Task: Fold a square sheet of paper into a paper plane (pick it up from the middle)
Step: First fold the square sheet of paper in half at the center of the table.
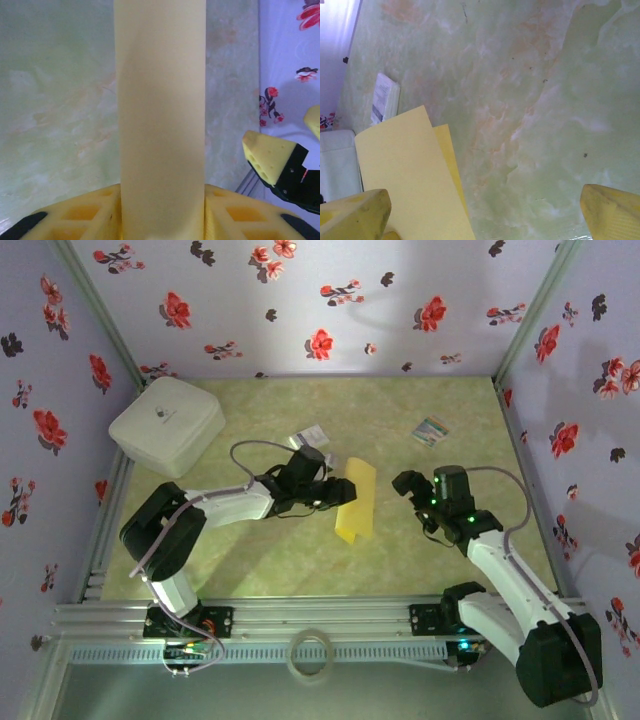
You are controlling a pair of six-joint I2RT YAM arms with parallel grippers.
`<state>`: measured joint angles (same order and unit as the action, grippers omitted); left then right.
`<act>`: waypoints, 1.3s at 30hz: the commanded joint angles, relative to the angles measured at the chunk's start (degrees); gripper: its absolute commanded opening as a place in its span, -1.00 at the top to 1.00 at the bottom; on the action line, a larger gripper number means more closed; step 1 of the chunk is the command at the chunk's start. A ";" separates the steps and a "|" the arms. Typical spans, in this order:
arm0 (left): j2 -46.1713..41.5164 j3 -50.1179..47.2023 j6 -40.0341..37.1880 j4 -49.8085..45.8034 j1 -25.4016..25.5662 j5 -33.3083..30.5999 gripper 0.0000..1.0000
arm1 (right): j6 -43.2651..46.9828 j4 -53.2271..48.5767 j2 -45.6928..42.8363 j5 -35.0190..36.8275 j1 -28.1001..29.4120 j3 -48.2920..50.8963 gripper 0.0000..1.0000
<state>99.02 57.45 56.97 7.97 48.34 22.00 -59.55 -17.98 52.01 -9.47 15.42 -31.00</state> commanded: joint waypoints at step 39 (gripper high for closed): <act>1.71 -13.22 11.40 18.36 -2.46 -7.07 0.26 | 1.80 4.88 1.99 -5.74 0.51 0.76 -0.92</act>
<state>102.41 45.63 66.02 22.04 46.22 19.42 -58.06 -15.16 53.34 -13.17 15.53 -30.96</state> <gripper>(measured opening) 0.372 0.957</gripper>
